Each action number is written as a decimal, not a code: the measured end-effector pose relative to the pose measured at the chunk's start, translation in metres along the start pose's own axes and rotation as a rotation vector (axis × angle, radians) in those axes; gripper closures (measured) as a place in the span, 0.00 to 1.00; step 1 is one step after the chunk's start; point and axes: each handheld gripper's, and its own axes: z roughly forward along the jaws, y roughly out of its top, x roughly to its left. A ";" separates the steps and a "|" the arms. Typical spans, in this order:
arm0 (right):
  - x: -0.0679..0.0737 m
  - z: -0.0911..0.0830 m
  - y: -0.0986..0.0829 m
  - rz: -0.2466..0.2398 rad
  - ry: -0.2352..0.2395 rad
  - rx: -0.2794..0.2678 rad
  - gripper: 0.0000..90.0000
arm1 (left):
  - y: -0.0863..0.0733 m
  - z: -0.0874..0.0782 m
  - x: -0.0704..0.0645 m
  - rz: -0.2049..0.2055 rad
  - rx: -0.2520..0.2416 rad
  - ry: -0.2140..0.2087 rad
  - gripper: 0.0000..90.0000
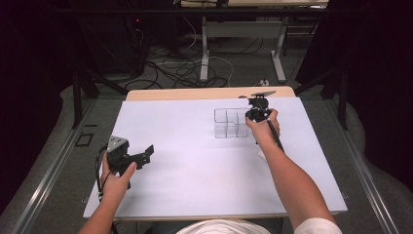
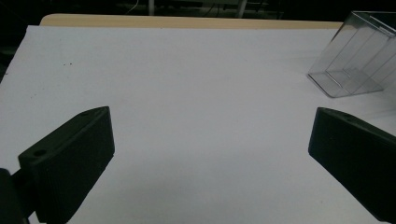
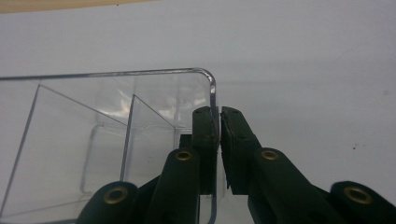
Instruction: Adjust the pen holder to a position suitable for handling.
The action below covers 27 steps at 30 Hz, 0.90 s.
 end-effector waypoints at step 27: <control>0.026 -0.025 -0.013 -0.106 0.005 0.202 0.98 | 0.000 0.000 0.000 -0.001 0.001 0.003 0.01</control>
